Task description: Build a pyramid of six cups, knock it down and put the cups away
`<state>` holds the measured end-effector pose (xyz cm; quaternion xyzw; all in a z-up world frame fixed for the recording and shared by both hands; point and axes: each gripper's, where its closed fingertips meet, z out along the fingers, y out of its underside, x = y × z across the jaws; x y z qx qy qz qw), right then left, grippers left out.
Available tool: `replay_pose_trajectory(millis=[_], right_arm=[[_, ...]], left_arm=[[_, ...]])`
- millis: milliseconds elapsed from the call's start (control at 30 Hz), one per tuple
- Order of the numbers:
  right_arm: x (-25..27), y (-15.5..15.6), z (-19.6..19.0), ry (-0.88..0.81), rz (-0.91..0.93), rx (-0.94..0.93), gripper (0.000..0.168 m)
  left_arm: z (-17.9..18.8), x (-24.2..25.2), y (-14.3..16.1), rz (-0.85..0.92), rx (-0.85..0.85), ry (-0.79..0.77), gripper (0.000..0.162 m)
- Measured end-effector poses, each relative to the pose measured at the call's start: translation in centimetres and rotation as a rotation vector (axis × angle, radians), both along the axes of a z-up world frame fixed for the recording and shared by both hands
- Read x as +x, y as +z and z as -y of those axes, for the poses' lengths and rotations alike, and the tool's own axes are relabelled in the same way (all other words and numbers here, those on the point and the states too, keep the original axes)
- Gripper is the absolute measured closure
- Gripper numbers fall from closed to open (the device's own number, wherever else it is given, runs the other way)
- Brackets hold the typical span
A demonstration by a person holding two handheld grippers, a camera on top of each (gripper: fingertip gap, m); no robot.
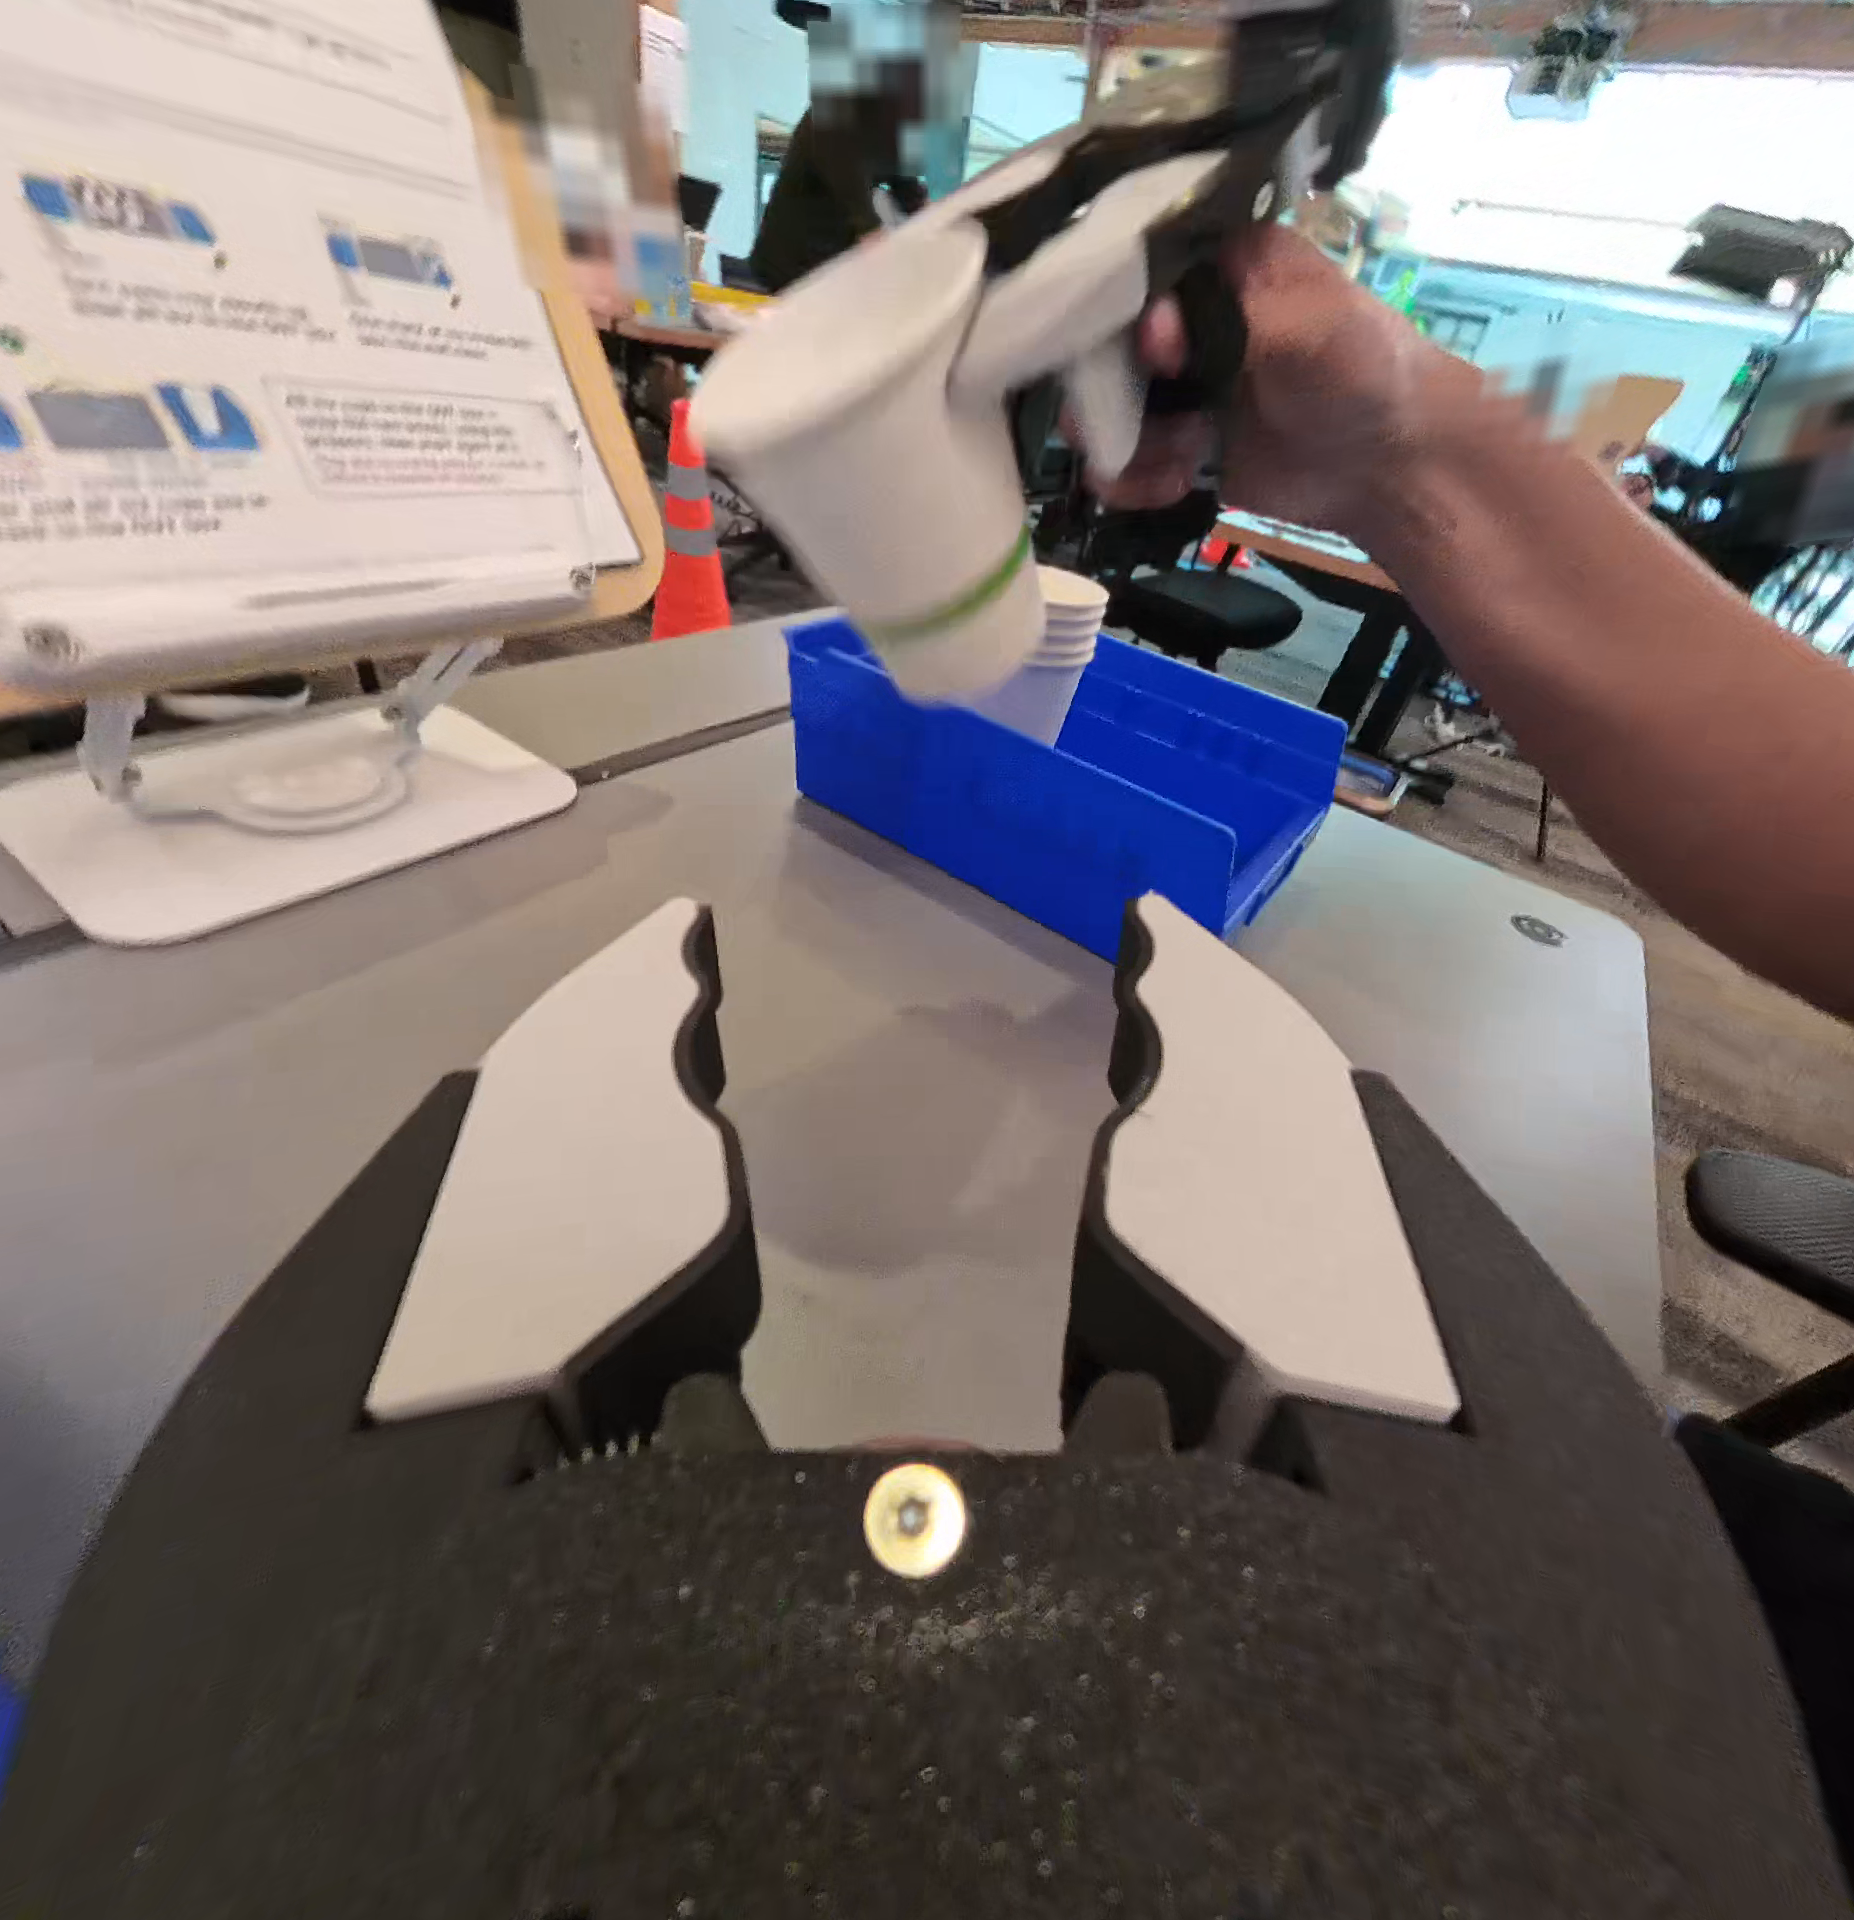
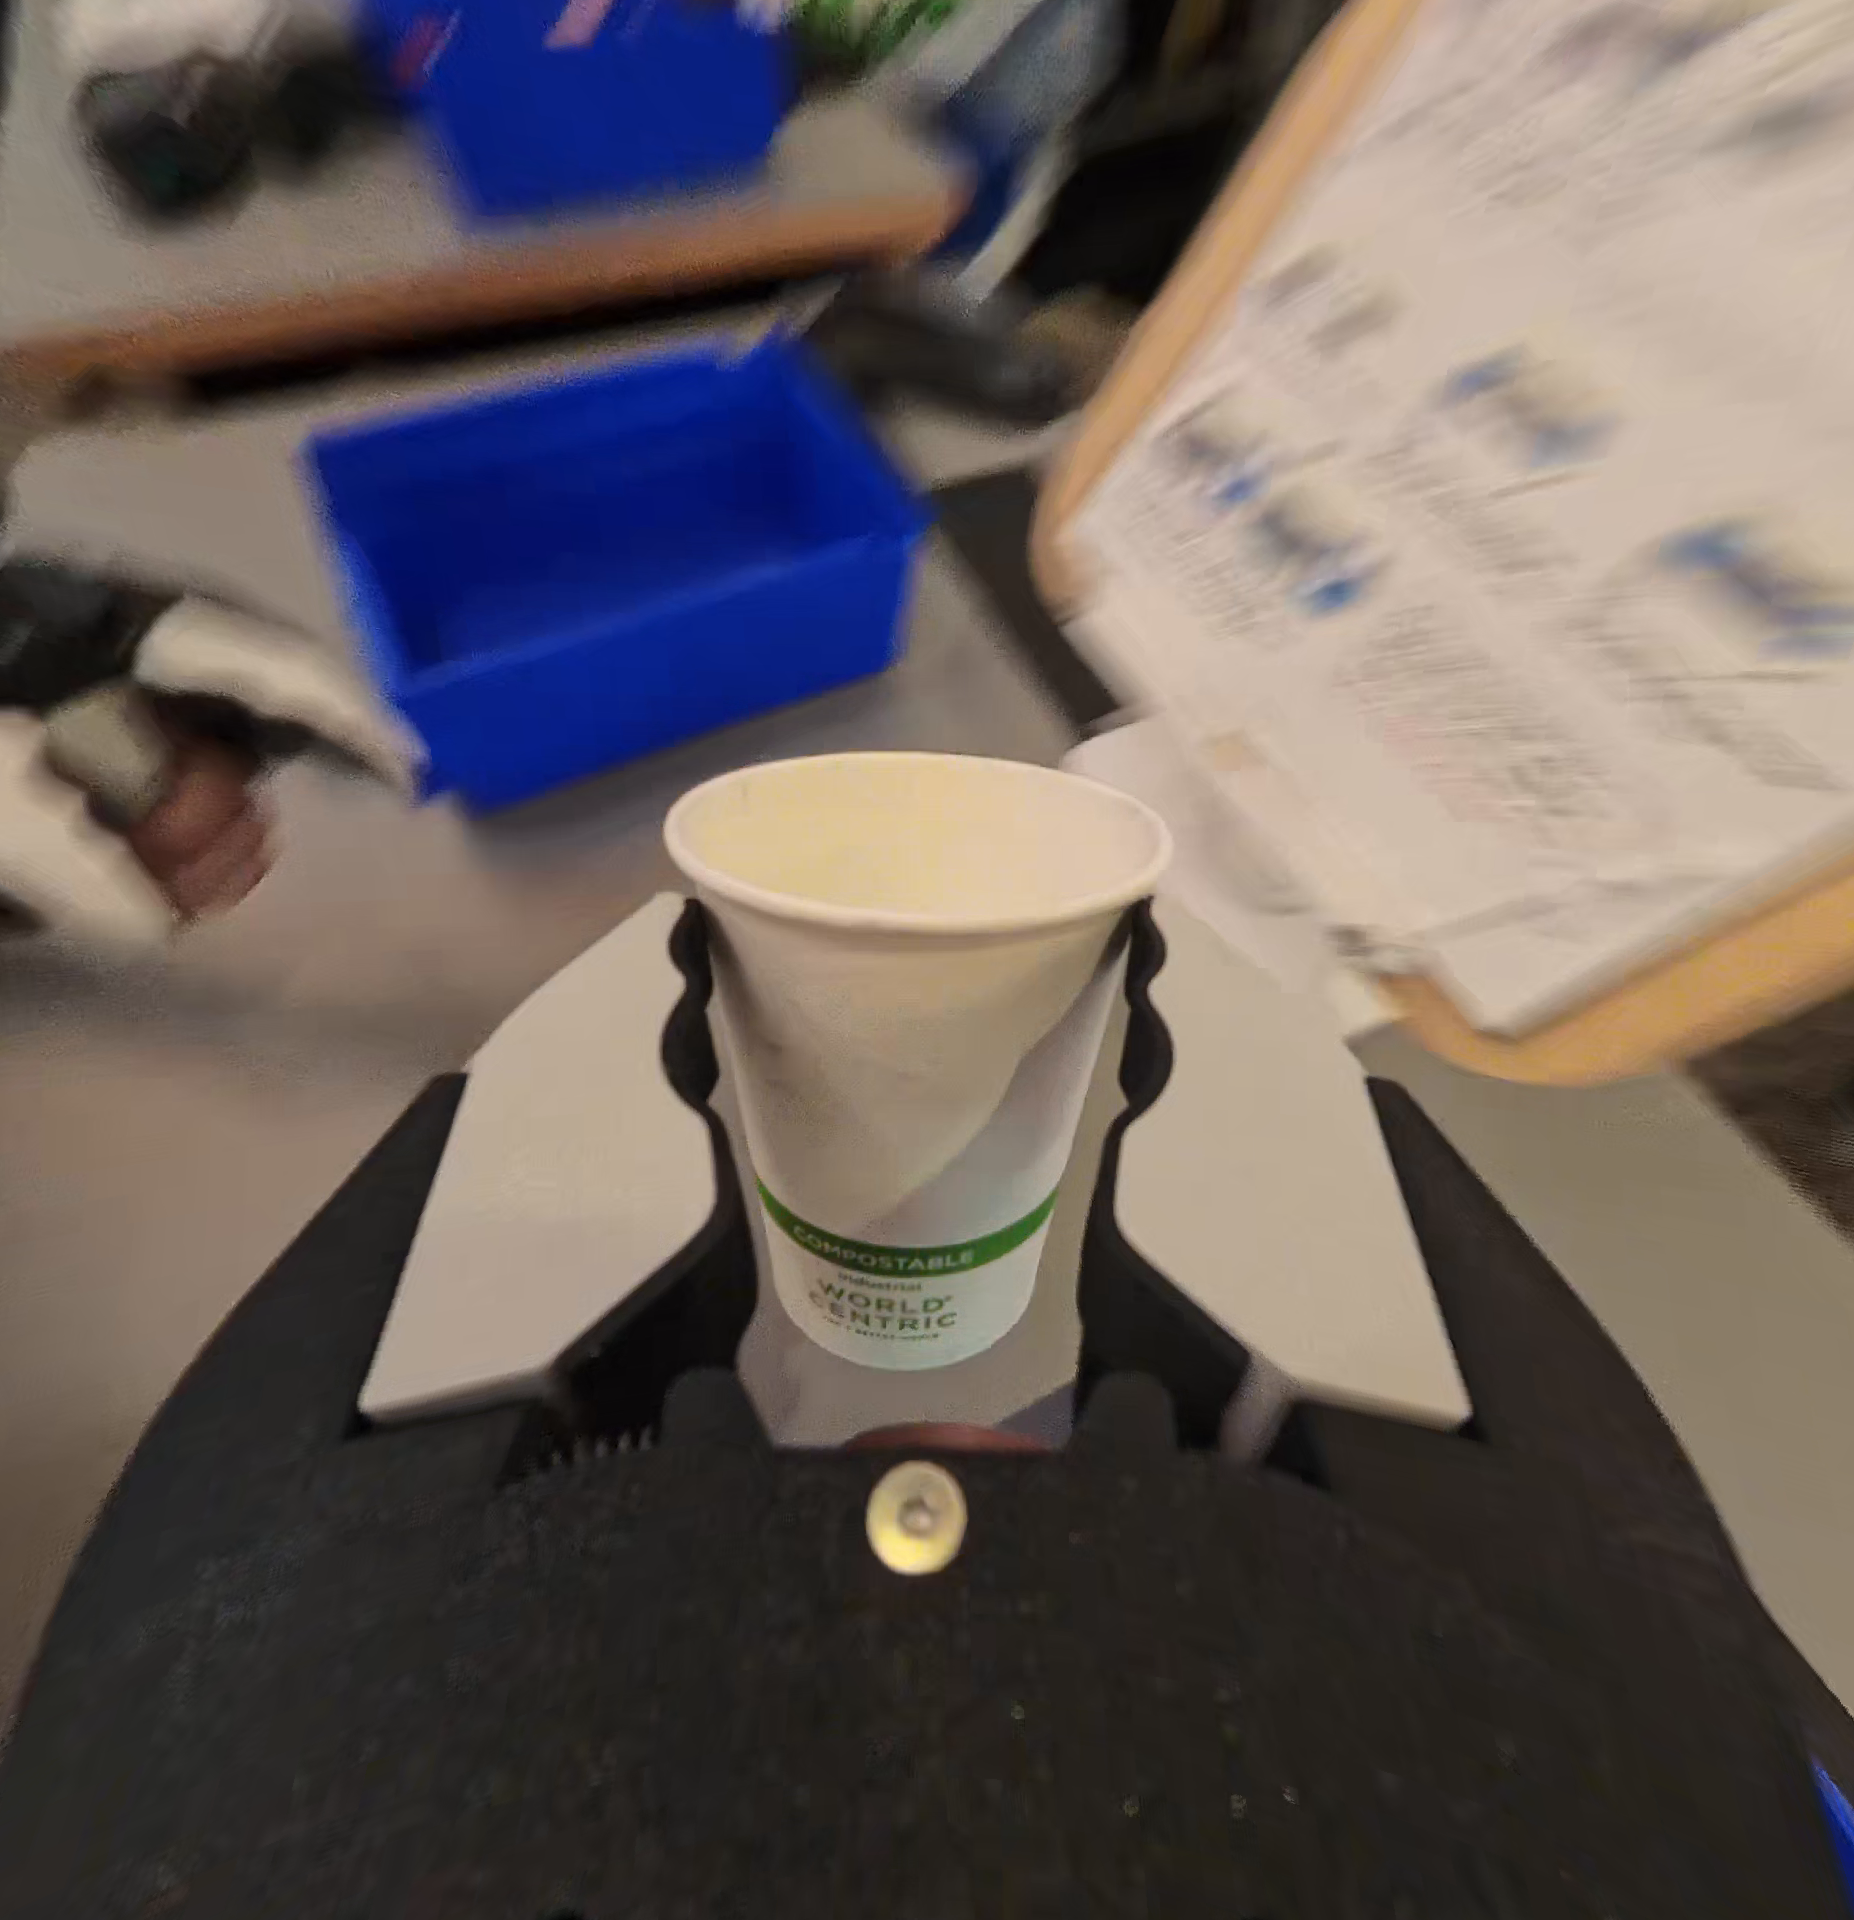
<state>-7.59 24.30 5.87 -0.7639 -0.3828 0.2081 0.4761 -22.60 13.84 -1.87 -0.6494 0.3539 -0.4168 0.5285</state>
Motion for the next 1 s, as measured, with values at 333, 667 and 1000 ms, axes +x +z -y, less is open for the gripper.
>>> replay_pose_trajectory(millis=[333,667,1000], right_arm=[[21.3,4.4,-0.9,-0.826,-0.283,0.485,0.093],[24.8,-3.7,-0.1,-1.053,-0.294,0.427,0.092],[24.9,-9.4,0.4,-1.054,-0.229,0.211,0.090]], left_arm=[[2.4,-1.3,-7.1,-0.033,-0.202,0.061,0.092],[2.5,-2.0,-7.5,0.019,-0.279,0.157,0.092],[3.7,-1.0,-8.0,-0.041,-0.232,0.120,0.094]])
